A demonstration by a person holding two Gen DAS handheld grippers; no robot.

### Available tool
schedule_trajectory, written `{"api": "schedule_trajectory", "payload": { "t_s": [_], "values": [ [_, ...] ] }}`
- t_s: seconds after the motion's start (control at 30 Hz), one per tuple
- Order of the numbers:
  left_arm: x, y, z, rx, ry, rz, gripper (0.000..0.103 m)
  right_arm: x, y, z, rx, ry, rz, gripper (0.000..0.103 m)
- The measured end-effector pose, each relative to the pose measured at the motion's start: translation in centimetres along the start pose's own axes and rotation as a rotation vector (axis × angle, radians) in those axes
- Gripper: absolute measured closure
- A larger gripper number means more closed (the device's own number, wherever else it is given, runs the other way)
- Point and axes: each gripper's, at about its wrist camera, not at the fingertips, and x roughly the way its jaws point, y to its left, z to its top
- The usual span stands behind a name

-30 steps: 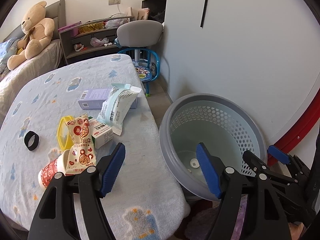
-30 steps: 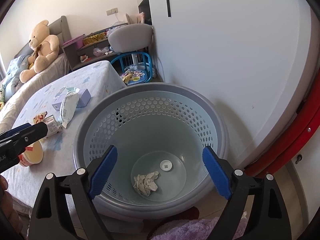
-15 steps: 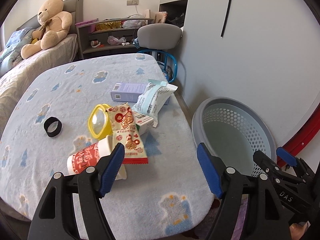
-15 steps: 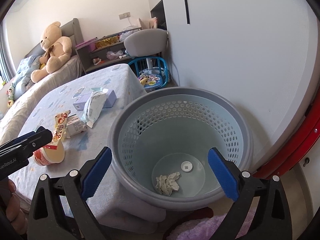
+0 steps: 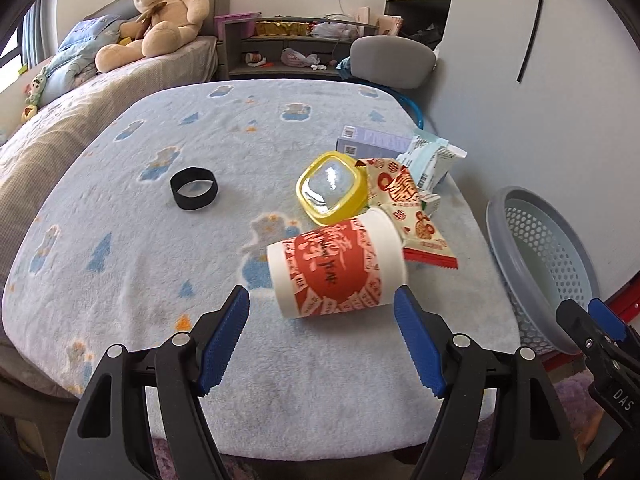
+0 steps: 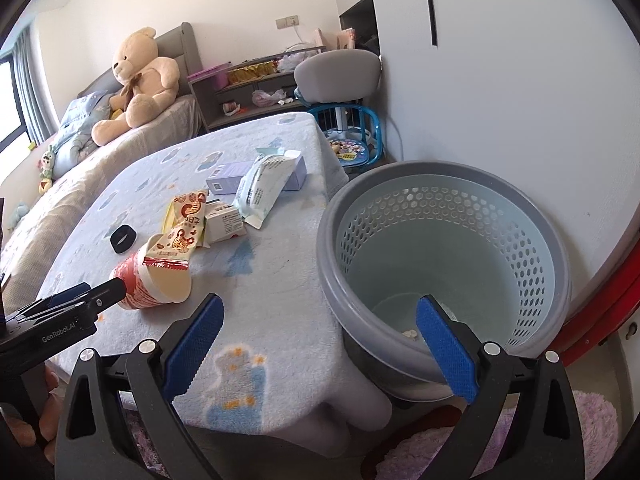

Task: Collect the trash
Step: 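Move both grippers back from the basket toward the table, then grasp the red-and-white paper cup with the left gripper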

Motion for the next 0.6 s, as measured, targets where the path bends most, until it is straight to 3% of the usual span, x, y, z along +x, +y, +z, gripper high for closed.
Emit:
{"api": "schedule_trajectory", "payload": {
  "t_s": [0.33,0.6],
  "values": [
    [0.8,-1.4,-0.3,0.024,0.006,-0.027,0.031,1.1,-0.1,-0.6,0.028,0.026,-0.004,0.008],
    [2.4,-3.7,0.1,0.052,-0.017,0.08,0.031,1.4,-1.5,-0.9,0.07,0.036,0.004,0.008]
  ]
}}
